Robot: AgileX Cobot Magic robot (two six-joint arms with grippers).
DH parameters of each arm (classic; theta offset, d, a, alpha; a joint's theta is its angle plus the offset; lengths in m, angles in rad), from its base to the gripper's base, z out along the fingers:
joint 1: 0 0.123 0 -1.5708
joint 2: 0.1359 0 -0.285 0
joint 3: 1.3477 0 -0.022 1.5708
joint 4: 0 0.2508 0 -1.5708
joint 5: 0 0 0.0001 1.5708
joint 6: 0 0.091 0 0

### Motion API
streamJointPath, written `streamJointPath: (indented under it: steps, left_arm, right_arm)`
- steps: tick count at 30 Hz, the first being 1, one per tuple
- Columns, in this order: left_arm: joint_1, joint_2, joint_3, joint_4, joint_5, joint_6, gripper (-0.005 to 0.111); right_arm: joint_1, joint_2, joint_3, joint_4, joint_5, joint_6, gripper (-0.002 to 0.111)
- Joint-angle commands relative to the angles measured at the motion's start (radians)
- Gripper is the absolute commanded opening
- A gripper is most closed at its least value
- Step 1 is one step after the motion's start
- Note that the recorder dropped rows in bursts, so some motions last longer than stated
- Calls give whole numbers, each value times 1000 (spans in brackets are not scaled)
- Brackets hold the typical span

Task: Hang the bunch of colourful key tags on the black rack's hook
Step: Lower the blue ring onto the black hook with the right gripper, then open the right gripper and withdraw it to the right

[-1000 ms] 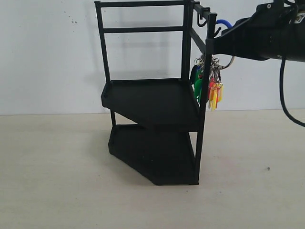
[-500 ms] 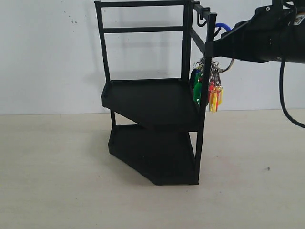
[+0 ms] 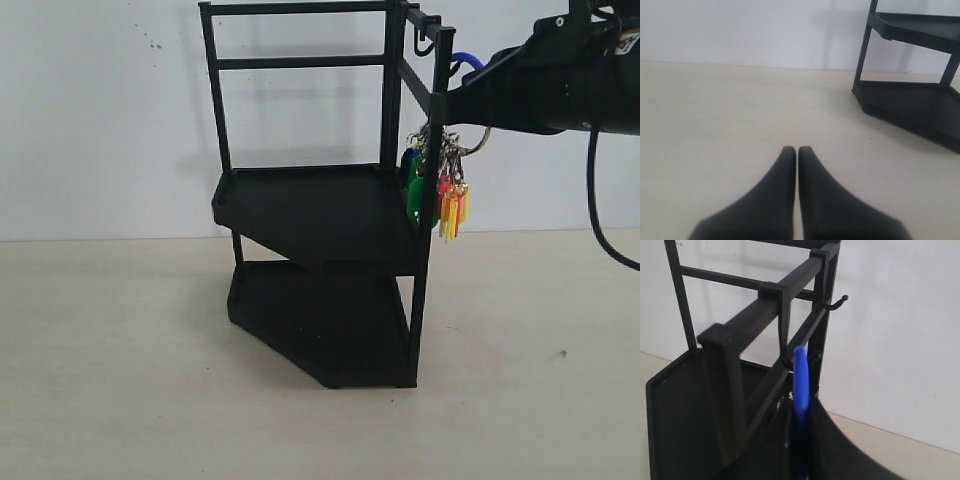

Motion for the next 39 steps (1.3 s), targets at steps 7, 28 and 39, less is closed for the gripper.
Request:
streamJointPath:
  steps: [7, 28, 39]
  left_arm:
    - [2, -2, 3, 5, -9, 3, 4]
    - [2, -2, 3, 5, -9, 3, 4]
    - [2, -2, 3, 5, -9, 3, 4]
  right_arm:
    - [1, -2, -6, -2, 8, -39, 0]
    - [1, -4, -6, -2, 60, -29, 60]
    - [1, -65, -6, -2, 79, -25, 55]
